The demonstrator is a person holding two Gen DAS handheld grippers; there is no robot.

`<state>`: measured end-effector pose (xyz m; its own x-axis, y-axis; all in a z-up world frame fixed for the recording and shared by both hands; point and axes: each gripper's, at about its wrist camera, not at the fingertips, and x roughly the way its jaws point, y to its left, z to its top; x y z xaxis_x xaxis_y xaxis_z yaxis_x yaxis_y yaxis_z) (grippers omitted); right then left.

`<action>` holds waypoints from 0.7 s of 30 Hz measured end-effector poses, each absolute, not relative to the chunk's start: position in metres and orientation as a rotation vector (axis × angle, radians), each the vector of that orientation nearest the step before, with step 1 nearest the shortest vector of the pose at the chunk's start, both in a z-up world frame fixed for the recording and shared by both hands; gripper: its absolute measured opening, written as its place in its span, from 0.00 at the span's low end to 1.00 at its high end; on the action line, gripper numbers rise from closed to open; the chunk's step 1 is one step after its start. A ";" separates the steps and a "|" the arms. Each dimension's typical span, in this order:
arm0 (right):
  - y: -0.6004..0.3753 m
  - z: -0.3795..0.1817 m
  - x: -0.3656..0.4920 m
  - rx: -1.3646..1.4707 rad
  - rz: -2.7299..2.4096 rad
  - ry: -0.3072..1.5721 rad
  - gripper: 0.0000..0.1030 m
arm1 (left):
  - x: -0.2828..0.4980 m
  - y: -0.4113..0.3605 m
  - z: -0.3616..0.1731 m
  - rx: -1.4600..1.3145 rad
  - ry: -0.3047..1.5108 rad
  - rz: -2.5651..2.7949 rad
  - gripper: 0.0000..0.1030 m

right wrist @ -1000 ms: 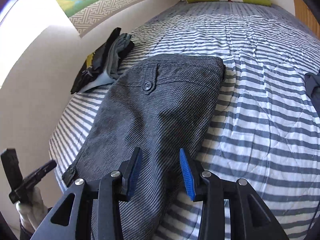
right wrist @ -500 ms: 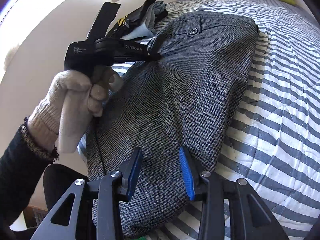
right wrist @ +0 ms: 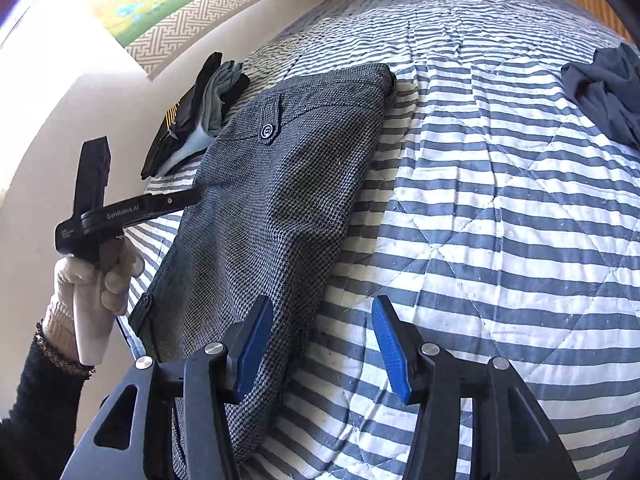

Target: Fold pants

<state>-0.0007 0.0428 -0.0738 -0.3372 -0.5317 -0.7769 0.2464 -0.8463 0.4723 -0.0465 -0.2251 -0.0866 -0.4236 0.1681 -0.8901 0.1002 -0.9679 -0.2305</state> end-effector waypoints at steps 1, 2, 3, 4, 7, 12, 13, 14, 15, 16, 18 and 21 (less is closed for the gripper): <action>0.045 -0.079 -0.004 1.435 -2.189 -0.395 0.47 | -0.047 -0.227 -0.091 -1.672 -0.390 2.580 0.68; 0.043 -0.082 -0.010 1.445 -2.175 -0.419 0.47 | -0.049 -0.228 -0.094 -1.682 -0.394 2.573 0.68; 0.041 -0.085 -0.016 1.455 -2.163 -0.444 0.47 | -0.051 -0.231 -0.098 -1.698 -0.402 2.567 0.67; 0.038 -0.088 -0.020 1.465 -2.152 -0.467 0.47 | -0.051 -0.234 -0.101 -1.703 -0.421 2.563 0.63; 0.035 -0.099 -0.031 1.503 -2.139 -0.522 0.47 | -0.051 -0.242 -0.105 -1.674 -0.474 2.547 0.58; 0.035 -0.112 -0.036 1.522 -2.098 -0.600 0.47 | -0.051 -0.243 -0.105 -1.657 -0.462 2.534 0.57; 0.035 -0.111 -0.036 1.512 -2.080 -0.619 0.47 | -0.052 -0.242 -0.105 -1.654 -0.463 2.531 0.57; 0.035 -0.112 -0.035 1.511 -2.067 -0.632 0.47 | -0.052 -0.242 -0.105 -1.649 -0.463 2.530 0.56; 0.034 -0.114 -0.036 1.517 -2.059 -0.635 0.47 | -0.053 -0.242 -0.105 -1.645 -0.464 2.528 0.54; 0.031 -0.116 -0.037 1.523 -2.051 -0.632 0.47 | -0.050 -0.241 -0.103 -1.638 -0.468 2.523 0.49; 0.026 -0.119 -0.038 1.509 -2.047 -0.630 0.46 | -0.048 -0.241 -0.104 -1.618 -0.512 2.481 0.31; 0.019 -0.122 -0.041 1.502 -2.015 -0.623 0.35 | -0.048 -0.236 -0.105 -1.607 -0.487 2.493 0.26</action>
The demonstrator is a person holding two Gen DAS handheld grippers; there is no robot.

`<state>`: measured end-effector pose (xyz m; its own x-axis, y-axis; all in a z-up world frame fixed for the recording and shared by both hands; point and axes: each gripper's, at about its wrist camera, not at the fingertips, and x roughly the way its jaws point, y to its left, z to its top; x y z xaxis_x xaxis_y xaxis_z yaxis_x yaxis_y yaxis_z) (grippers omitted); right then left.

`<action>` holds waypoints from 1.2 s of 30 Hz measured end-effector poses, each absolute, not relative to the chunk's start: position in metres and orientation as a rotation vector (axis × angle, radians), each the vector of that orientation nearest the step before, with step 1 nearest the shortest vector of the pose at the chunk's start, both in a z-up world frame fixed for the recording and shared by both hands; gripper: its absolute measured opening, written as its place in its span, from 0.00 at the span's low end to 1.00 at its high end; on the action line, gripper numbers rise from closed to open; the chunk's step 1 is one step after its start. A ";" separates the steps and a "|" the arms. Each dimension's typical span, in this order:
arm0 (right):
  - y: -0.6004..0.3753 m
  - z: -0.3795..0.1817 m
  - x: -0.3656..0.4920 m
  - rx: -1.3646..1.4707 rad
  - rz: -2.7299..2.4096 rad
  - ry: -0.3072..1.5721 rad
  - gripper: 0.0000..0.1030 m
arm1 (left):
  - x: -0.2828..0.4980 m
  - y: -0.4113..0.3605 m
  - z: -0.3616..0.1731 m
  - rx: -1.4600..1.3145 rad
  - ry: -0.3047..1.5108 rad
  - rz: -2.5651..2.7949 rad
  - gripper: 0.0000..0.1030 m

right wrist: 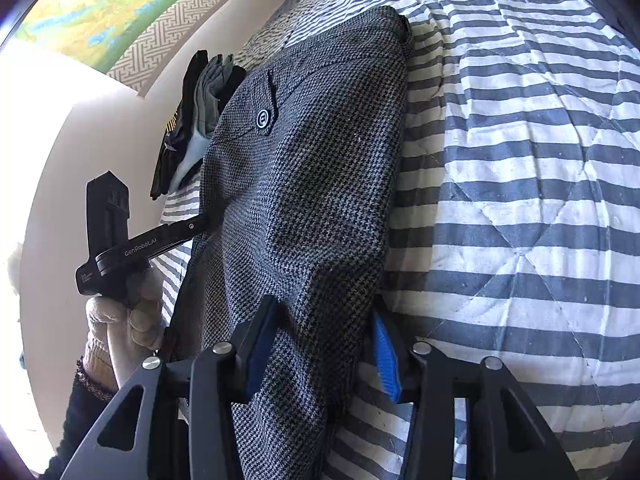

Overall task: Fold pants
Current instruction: 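Grasp the folded shorts' edge with the right gripper and fold again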

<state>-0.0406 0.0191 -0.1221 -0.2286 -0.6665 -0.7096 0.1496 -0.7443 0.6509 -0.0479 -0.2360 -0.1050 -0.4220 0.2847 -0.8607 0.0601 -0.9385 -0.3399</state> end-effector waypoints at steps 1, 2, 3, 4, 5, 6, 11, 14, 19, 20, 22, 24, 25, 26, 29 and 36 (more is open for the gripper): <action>0.017 -0.124 -0.042 1.498 -2.008 -0.625 0.30 | -0.047 -0.236 -0.105 -1.601 -0.498 2.493 0.23; 0.016 -0.125 -0.043 1.492 -2.001 -0.625 0.22 | -0.047 -0.236 -0.105 -1.596 -0.511 2.491 0.22; 0.015 -0.127 -0.045 1.492 -1.994 -0.638 0.19 | -0.046 -0.236 -0.103 -1.589 -0.530 2.489 0.18; 0.017 -0.128 -0.046 1.490 -1.980 -0.679 0.13 | -0.046 -0.239 -0.102 -1.579 -0.557 2.486 0.15; 0.017 -0.129 -0.047 1.481 -1.967 -0.725 0.10 | -0.044 -0.241 -0.101 -1.565 -0.592 2.478 0.13; 0.020 -0.128 -0.047 1.468 -1.963 -0.751 0.08 | -0.043 -0.243 -0.099 -1.549 -0.630 2.466 0.12; 0.027 -0.097 -0.038 1.347 -1.997 -0.751 0.06 | -0.029 -0.238 -0.073 -1.454 -0.691 2.457 0.10; 0.032 -0.074 -0.032 1.286 -2.016 -0.732 0.05 | -0.017 -0.233 -0.050 -1.383 -0.724 2.450 0.10; 0.052 -0.029 -0.012 1.171 -2.037 -0.738 0.05 | 0.018 -0.220 0.005 -1.211 -0.789 2.432 0.10; 0.057 -0.020 -0.006 1.143 -2.043 -0.743 0.05 | 0.027 -0.216 0.016 -1.181 -0.805 2.422 0.10; 0.072 0.001 0.008 1.083 -2.055 -0.752 0.05 | 0.049 -0.201 0.039 -1.124 -0.799 2.410 0.10; 0.089 0.025 0.027 1.020 -2.070 -0.746 0.05 | 0.075 -0.183 0.061 -1.083 -0.760 2.405 0.10; 0.098 0.036 0.039 0.988 -2.078 -0.738 0.05 | 0.088 -0.174 0.071 -1.067 -0.749 2.399 0.10; 0.104 0.048 0.051 0.957 -2.084 -0.728 0.05 | 0.103 -0.168 0.079 -1.057 -0.752 2.386 0.10; 0.124 0.077 0.089 0.889 -2.089 -0.716 0.05 | 0.143 -0.150 0.098 -1.055 -0.806 2.324 0.10; 0.139 0.092 0.127 0.868 -2.102 -0.716 0.05 | 0.135 -0.141 0.091 -1.191 -0.886 2.234 0.10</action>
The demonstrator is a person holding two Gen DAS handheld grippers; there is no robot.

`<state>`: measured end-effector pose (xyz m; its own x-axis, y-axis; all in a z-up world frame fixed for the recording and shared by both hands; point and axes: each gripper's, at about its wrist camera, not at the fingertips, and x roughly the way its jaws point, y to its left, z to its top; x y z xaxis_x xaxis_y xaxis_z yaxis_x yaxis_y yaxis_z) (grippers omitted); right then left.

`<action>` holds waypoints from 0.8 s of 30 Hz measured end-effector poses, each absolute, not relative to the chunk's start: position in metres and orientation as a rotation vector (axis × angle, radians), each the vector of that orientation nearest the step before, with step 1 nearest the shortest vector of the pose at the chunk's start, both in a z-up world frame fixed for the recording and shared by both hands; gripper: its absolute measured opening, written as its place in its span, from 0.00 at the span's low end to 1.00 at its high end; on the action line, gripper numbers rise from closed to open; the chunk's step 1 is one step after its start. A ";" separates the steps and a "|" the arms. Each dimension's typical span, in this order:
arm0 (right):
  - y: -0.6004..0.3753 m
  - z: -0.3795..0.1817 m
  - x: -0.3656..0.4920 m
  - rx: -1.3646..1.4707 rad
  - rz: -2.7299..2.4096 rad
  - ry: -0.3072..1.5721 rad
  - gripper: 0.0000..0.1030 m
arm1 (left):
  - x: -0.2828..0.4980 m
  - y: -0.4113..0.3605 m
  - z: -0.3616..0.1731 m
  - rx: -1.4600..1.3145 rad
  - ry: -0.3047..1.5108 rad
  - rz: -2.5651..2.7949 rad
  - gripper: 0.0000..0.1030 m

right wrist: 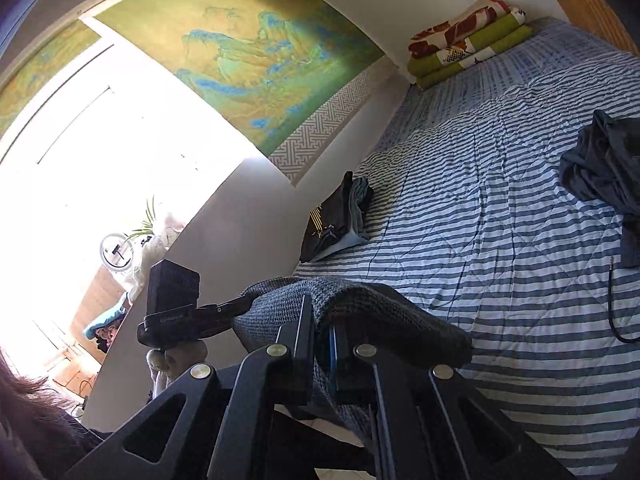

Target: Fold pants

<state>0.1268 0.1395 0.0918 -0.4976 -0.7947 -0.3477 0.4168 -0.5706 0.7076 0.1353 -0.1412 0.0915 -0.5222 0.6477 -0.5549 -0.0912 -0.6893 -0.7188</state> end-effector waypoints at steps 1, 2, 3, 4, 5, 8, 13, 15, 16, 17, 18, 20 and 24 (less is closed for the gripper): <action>0.140 0.086 0.121 0.875 -2.114 -0.713 0.05 | 0.121 -0.146 0.078 -1.229 -0.935 2.212 0.10; 0.140 0.079 0.111 0.891 -2.119 -0.728 0.05 | 0.101 -0.150 0.063 -1.271 -0.970 2.203 0.10; 0.138 0.069 0.098 0.916 -2.124 -0.747 0.05 | 0.082 -0.153 0.046 -1.311 -0.993 2.199 0.10; 0.137 0.059 0.084 0.943 -2.136 -0.755 0.05 | 0.062 -0.159 0.028 -1.350 -1.050 2.186 0.10; 0.134 0.046 0.067 0.977 -2.154 -0.757 0.05 | 0.044 -0.163 0.015 -1.370 -1.087 2.172 0.10; 0.131 0.023 0.025 1.037 -2.186 -0.788 0.05 | 0.005 -0.172 0.004 -1.377 -1.158 2.176 0.09; 0.129 0.066 -0.014 0.943 -2.274 -0.717 0.04 | -0.027 -0.168 0.073 -1.166 -1.032 2.316 0.09; 0.129 0.095 -0.016 0.842 -2.324 -0.650 0.04 | -0.024 -0.163 0.100 -1.081 -0.977 2.344 0.10; 0.130 0.107 -0.015 0.801 -2.341 -0.632 0.04 | -0.020 -0.161 0.106 -1.053 -0.955 2.348 0.10; 0.131 0.116 -0.012 0.764 -2.348 -0.618 0.04 | -0.014 -0.157 0.106 -1.042 -0.931 2.344 0.10; 0.133 0.121 -0.007 0.734 -2.355 -0.603 0.05 | -0.007 -0.152 0.103 -1.047 -0.893 2.348 0.10; 0.136 0.118 0.007 0.722 -2.377 -0.557 0.05 | 0.012 -0.141 0.079 -1.100 -0.828 2.340 0.10; 0.141 0.057 0.052 0.840 -2.393 -0.486 0.05 | 0.052 -0.113 -0.013 -1.319 -0.730 2.269 0.10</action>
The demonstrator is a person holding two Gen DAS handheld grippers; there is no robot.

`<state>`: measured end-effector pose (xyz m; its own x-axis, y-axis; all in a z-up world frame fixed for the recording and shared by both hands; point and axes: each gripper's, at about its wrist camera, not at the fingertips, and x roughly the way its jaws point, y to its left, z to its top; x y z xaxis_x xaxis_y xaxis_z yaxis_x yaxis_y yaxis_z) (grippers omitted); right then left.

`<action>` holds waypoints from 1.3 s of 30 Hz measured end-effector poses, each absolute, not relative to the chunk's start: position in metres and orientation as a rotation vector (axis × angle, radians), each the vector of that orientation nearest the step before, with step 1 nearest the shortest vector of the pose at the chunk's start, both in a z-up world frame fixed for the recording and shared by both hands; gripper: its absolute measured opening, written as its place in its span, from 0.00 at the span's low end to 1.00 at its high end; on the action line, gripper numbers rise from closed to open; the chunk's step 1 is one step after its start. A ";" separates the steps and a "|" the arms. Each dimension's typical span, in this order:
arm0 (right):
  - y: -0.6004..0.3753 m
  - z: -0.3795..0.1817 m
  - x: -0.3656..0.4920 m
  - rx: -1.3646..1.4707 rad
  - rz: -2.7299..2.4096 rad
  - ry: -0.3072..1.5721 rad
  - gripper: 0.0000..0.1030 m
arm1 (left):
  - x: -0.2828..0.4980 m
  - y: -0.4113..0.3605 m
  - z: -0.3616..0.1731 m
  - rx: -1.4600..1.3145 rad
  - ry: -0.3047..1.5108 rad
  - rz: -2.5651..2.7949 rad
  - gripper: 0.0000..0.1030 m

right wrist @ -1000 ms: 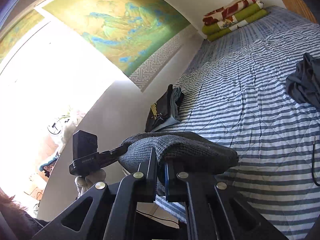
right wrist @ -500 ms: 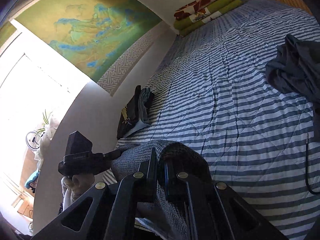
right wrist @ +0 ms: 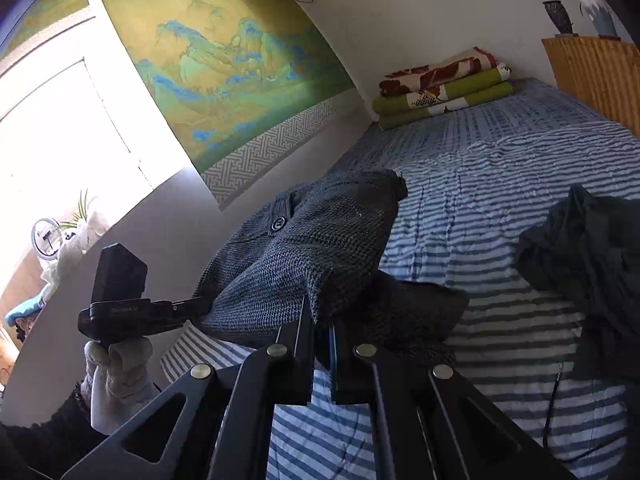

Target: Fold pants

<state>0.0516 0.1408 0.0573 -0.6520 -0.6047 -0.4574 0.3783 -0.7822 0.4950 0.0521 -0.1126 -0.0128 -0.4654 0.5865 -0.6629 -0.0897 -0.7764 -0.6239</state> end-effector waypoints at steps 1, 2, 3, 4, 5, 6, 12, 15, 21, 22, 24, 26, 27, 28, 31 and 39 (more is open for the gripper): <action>0.140 0.035 0.066 0.894 -2.391 -0.461 0.05 | 0.060 -0.108 -0.040 -1.402 -0.736 2.229 0.10; 0.140 0.013 0.079 0.940 -2.387 -0.443 0.05 | 0.067 -0.105 -0.062 -1.467 -0.750 2.207 0.09; 0.140 -0.011 0.093 1.003 -2.372 -0.437 0.05 | 0.076 -0.105 -0.081 -1.501 -0.773 2.189 0.09; 0.138 -0.033 0.103 1.072 -2.349 -0.440 0.05 | 0.084 -0.105 -0.093 -1.511 -0.805 2.175 0.09; 0.137 -0.054 0.112 1.143 -2.328 -0.435 0.05 | 0.091 -0.104 -0.100 -1.510 -0.823 2.171 0.09; 0.136 -0.069 0.122 1.187 -2.320 -0.425 0.05 | 0.095 -0.104 -0.104 -1.505 -0.817 2.179 0.09; 0.135 -0.080 0.142 1.207 -2.322 -0.379 0.05 | 0.100 -0.095 -0.095 -1.478 -0.714 2.219 0.10; 0.135 -0.071 0.139 1.188 -2.309 -0.342 0.06 | 0.096 -0.094 -0.093 -1.490 -0.688 2.218 0.12; 0.151 -0.050 0.127 1.219 -2.239 -0.437 0.19 | 0.090 -0.102 -0.086 -1.532 -0.716 2.198 0.45; 0.154 -0.048 0.123 1.221 -2.234 -0.462 0.22 | 0.089 -0.103 -0.083 -1.521 -0.711 2.206 0.48; 0.158 -0.044 0.114 1.228 -2.212 -0.505 0.23 | 0.085 -0.101 -0.076 -1.506 -0.695 2.216 0.48; 0.158 -0.043 0.104 1.254 -2.203 -0.519 0.25 | 0.080 -0.097 -0.070 -1.506 -0.674 2.223 0.48; 0.157 -0.044 0.100 1.268 -2.192 -0.528 0.25 | 0.077 -0.095 -0.068 -1.501 -0.665 2.226 0.50; 0.157 -0.046 0.096 1.282 -2.178 -0.539 0.25 | 0.073 -0.094 -0.068 -1.506 -0.656 2.228 0.50; 0.160 -0.055 0.084 1.329 -2.140 -0.609 0.27 | 0.059 -0.089 -0.079 -1.557 -0.659 2.193 0.43; 0.146 -0.039 0.092 1.246 -2.182 -0.602 0.05 | 0.087 -0.100 -0.047 -1.421 -0.697 2.187 0.12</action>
<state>0.0921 0.1458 -0.0390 -0.4188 -0.6546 -0.6294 0.2390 -0.7481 0.6191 0.0871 -0.0999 -0.0471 -0.3767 0.6050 -0.7015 -0.0875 -0.7771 -0.6233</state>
